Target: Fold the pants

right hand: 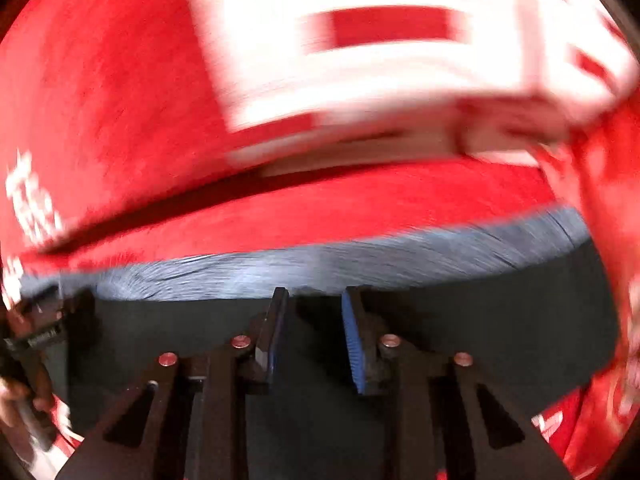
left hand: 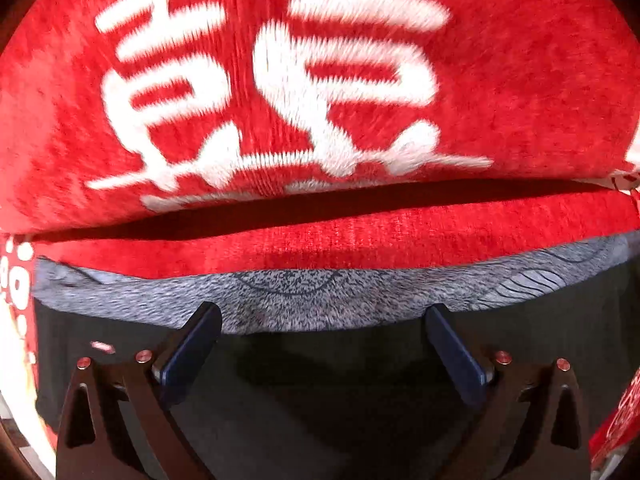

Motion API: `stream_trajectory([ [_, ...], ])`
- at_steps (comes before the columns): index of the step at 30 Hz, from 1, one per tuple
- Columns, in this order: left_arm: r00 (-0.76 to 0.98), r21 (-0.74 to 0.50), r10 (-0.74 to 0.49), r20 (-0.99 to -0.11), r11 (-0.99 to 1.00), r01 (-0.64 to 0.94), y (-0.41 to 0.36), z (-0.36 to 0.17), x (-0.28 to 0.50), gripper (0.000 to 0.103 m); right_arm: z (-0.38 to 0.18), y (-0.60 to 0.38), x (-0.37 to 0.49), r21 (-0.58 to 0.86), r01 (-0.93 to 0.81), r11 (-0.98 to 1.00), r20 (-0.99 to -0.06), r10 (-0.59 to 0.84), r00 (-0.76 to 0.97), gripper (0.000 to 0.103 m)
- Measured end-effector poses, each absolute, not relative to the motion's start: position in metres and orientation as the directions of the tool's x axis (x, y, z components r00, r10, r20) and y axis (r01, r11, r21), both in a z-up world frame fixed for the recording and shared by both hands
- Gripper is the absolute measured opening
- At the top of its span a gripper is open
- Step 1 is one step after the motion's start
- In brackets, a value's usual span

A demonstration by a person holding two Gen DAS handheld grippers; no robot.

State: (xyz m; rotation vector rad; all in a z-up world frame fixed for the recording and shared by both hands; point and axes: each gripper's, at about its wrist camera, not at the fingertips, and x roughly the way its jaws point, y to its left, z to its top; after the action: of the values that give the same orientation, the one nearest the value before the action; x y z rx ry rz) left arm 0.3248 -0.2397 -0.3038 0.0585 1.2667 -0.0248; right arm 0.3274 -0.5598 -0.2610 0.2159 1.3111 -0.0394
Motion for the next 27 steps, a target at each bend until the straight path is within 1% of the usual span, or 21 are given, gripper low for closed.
stream_trajectory([
  [2,0.309,0.019,-0.002,-0.951,0.998,0.063,-0.248,-0.292,0.315,0.103,-0.251,-0.591,0.306,0.141,0.222,0.965,-0.959,0.078,0.272,0.031],
  [4,0.311,-0.011,-0.033,-0.950,0.997,0.074,-0.265,-0.285,0.302,0.103,-0.244,-0.619,0.283,0.141,0.294,0.945,-0.960,0.058,0.275,0.040],
  [5,0.308,-0.020,-0.043,-0.950,0.997,0.078,-0.273,-0.285,0.297,0.103,-0.242,-0.635,0.267,0.130,0.348,0.928,-0.962,0.033,0.271,0.049],
  [6,0.306,-0.026,-0.051,-0.951,0.996,0.082,-0.283,-0.285,0.292,0.103,-0.242,-0.650,0.253,0.123,0.402,0.907,-0.963,0.011,0.268,0.054],
  [9,0.281,-0.022,-0.047,-0.959,0.995,0.092,-0.313,-0.294,0.283,0.103,-0.252,-0.695,0.235,0.139,0.517,0.845,-0.969,0.009,0.246,0.054],
  [11,0.247,-0.011,-0.033,-0.968,0.996,0.091,-0.325,-0.304,0.280,0.103,-0.262,-0.714,0.231,0.185,0.580,0.794,-0.968,0.045,0.247,0.053],
  [12,0.231,0.003,-0.018,-0.973,0.996,0.090,-0.328,-0.309,0.278,0.103,-0.269,-0.722,0.231,0.220,0.603,0.766,-0.963,0.074,0.257,0.034],
  [13,0.236,0.009,-0.012,-0.972,0.996,0.087,-0.330,-0.309,0.276,0.103,-0.272,-0.720,0.236,0.225,0.614,0.757,-0.963,0.078,0.256,0.021],
  [14,0.241,0.011,-0.010,-0.970,0.996,0.087,-0.333,-0.308,0.275,0.103,-0.269,-0.726,0.243,0.228,0.614,0.756,-0.961,0.075,0.265,0.015],
  [16,0.234,0.012,-0.010,-0.972,0.996,0.092,-0.337,-0.308,0.272,0.103,-0.260,-0.730,0.262,0.226,0.591,0.774,-0.955,0.057,0.290,0.015],
  [19,0.223,0.018,-0.003,-0.975,0.996,0.092,-0.339,-0.308,0.270,0.103,-0.272,-0.730,0.272,0.187,0.572,0.799,-0.965,0.041,0.258,0.017],
  [21,0.222,0.029,0.007,-0.975,0.995,0.095,-0.351,-0.311,0.274,0.103,-0.266,-0.727,0.269,0.175,0.578,0.797,-0.967,0.028,0.255,0.022],
  [23,0.222,0.032,0.011,-0.975,0.995,0.091,-0.361,-0.311,0.276,0.103,-0.261,-0.719,0.263,0.144,0.557,0.818,-0.973,0.015,0.230,0.022],
  [25,0.219,0.026,0.008,-0.976,0.996,0.080,-0.361,-0.311,0.286,0.103,-0.255,-0.706,0.255,0.145,0.513,0.846,-0.974,0.030,0.225,0.023],
  [26,0.218,0.022,0.005,-0.976,0.997,0.074,-0.358,-0.311,0.291,0.103,-0.250,-0.694,0.252,0.140,0.474,0.869,-0.974,0.035,0.224,0.026],
  [27,0.217,0.020,0.004,-0.976,0.997,0.071,-0.355,-0.312,0.290,0.103,-0.245,-0.680,0.251,0.133,0.431,0.893,-0.973,0.036,0.226,0.034],
])
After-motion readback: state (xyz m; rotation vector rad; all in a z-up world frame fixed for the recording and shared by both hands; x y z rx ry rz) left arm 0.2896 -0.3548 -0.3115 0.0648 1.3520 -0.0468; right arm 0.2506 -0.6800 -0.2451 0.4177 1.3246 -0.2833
